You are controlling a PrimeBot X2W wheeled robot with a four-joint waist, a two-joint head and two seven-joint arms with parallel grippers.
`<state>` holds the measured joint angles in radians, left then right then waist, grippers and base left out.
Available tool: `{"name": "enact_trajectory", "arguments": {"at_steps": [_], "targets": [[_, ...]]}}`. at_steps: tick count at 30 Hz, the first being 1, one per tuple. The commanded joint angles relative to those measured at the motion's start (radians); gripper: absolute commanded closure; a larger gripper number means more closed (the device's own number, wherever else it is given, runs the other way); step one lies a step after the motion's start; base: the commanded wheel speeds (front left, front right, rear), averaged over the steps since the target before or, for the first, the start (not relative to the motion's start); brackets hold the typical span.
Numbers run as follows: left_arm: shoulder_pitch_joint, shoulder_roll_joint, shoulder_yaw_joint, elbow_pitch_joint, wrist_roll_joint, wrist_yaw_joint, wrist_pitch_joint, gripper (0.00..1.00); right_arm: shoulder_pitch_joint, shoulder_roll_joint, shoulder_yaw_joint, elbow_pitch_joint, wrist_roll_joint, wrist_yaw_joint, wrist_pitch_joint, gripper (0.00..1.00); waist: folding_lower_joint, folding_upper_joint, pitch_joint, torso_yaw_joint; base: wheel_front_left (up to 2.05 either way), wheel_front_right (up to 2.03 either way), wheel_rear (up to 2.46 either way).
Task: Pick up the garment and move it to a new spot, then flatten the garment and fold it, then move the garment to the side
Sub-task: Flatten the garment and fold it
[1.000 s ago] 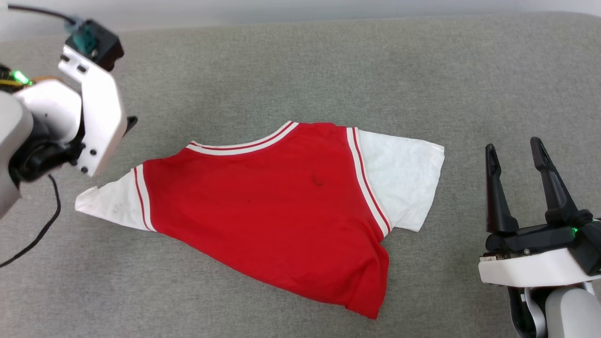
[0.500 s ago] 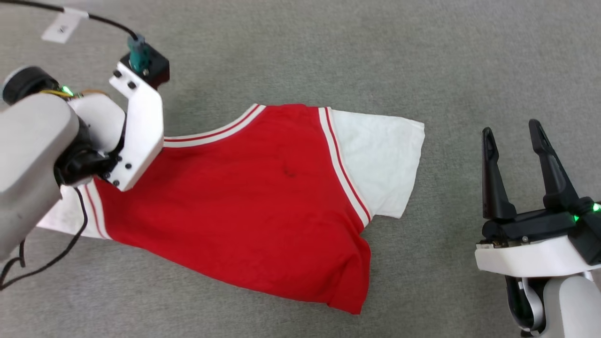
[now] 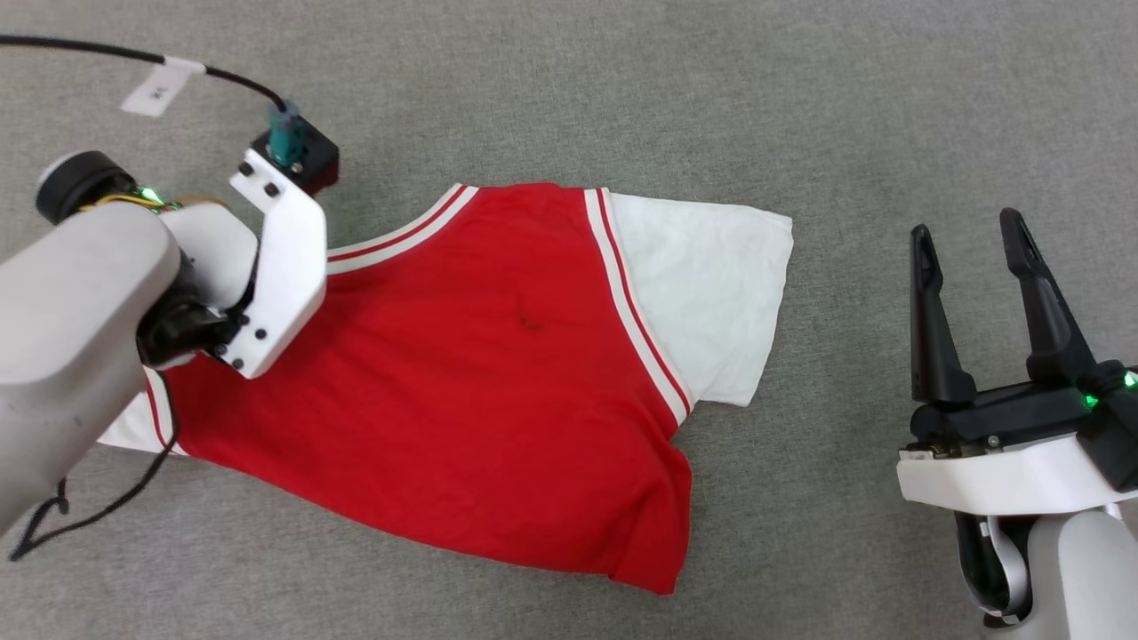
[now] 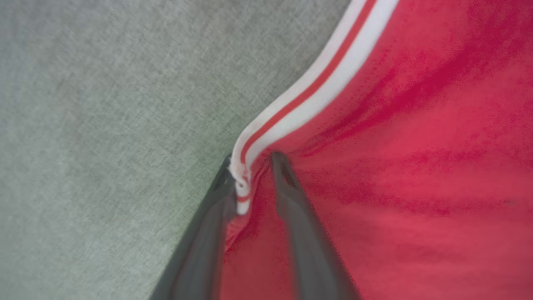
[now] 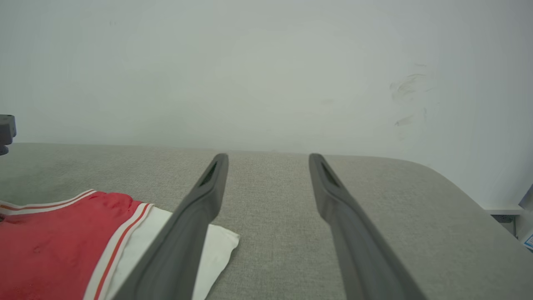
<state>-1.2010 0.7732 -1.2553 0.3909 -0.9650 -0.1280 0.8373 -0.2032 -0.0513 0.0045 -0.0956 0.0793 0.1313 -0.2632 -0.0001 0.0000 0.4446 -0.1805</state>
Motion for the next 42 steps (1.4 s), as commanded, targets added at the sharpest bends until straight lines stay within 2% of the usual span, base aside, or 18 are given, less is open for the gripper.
{"name": "enact_trajectory", "arguments": {"at_steps": [1, 8, 13, 18, 25, 30, 36, 37, 38, 39, 42], "targets": [[0.050, -0.009, -0.026, 0.013, 0.005, 0.000, -0.017, 1.00, 0.004, 0.002, -0.005, 0.000, -0.003, -0.001, -0.002, 0.00, 0.0001, 0.0000, -0.015, 0.013, 0.00, 0.00, 0.00], [-0.036, 0.013, 0.003, -0.070, 0.019, -0.001, -0.130, 1.00, 0.021, 0.002, -0.011, 0.007, -0.002, -0.001, -0.002, 0.00, 0.0001, 0.0000, -0.061, 0.046, 0.00, 0.00, 0.00], [-0.096, 0.017, 0.026, -0.142, 0.034, -0.001, -0.199, 1.00, 0.023, 0.002, -0.002, 0.007, 0.007, -0.001, -0.002, 0.00, 0.0001, 0.0000, -0.073, 0.044, 0.00, 0.00, 0.00], [-0.147, -0.026, 0.032, -0.135, 0.061, -0.001, -0.240, 1.00, 0.000, 0.002, 0.012, -0.004, 0.018, -0.001, -0.002, 0.00, 0.0001, 0.0000, -0.042, 0.002, 0.00, 0.00, 0.00], [-0.161, -0.135, 0.011, -0.036, 0.090, -0.001, -0.298, 1.00, -0.020, 0.002, 0.013, -0.008, 0.044, -0.001, -0.002, 0.00, 0.0001, 0.0000, 0.023, -0.076, 0.00, 0.00, 0.00], [-0.100, -0.171, -0.020, 0.054, 0.094, -0.001, -0.252, 1.00, -0.023, 0.002, 0.019, -0.008, 0.060, -0.001, -0.002, 0.00, 0.0001, 0.0000, 0.047, -0.114, 0.00, 0.00, 0.00], [0.005, -0.178, -0.039, 0.114, 0.105, -0.003, -0.227, 1.00, -0.023, 0.002, 0.013, 0.000, 0.048, -0.001, -0.002, 0.00, 0.0001, 0.0000, 0.035, -0.116, 0.00, 0.00, 0.00], [0.007, -0.180, -0.039, 0.119, 0.104, -0.004, -0.240, 0.88, -0.022, 0.002, 0.011, 0.000, 0.042, -0.001, -0.002, 0.00, 0.0001, 0.0000, 0.029, -0.110, 0.00, 0.00, 0.00], [0.001, -0.184, -0.039, 0.123, 0.112, -0.004, -0.262, 0.34, -0.024, 0.002, 0.009, -0.001, 0.033, -0.001, -0.002, 0.00, 0.0001, 0.0000, 0.021, -0.103, 0.00, 0.00, 0.00], [-0.012, -0.187, -0.035, 0.128, 0.124, -0.003, -0.294, 0.00, -0.026, 0.002, 0.007, -0.002, 0.021, -0.001, -0.002, 0.00, 0.0001, 0.0000, 0.012, -0.095, 0.00, 0.00, 0.00], [-0.053, -0.204, -0.020, 0.147, 0.154, -0.002, -0.412, 0.00, -0.040, 0.002, -0.004, -0.006, -0.015, -0.001, -0.002, 0.00, 0.0001, 0.0000, -0.021, -0.069, 0.00, 0.00, 0.00]]}}
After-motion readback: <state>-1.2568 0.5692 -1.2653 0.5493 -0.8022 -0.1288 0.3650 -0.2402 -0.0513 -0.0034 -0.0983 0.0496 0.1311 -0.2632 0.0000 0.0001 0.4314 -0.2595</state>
